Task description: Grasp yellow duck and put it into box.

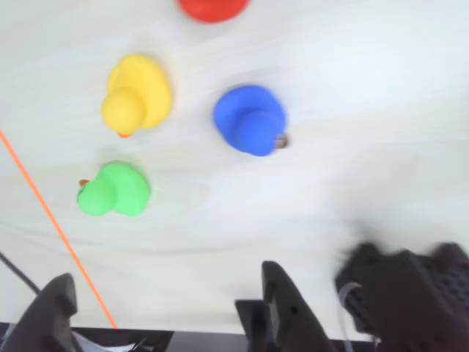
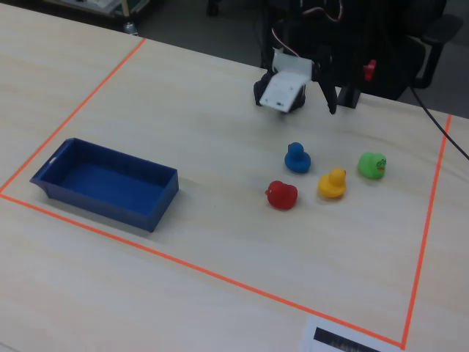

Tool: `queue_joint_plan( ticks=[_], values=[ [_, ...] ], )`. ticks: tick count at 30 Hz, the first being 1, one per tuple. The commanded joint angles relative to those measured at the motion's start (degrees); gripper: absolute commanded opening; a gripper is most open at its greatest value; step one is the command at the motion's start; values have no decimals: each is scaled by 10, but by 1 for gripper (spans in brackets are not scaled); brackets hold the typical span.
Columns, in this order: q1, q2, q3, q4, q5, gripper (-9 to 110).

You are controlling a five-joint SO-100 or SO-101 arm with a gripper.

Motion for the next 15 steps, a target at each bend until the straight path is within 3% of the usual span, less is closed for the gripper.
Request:
queue_joint_plan(
  ticks=[1,15],
  values=[
    [-24,-41,1,-40,31,35],
    [-62,-177,-29,-150,99,36]
  ],
)
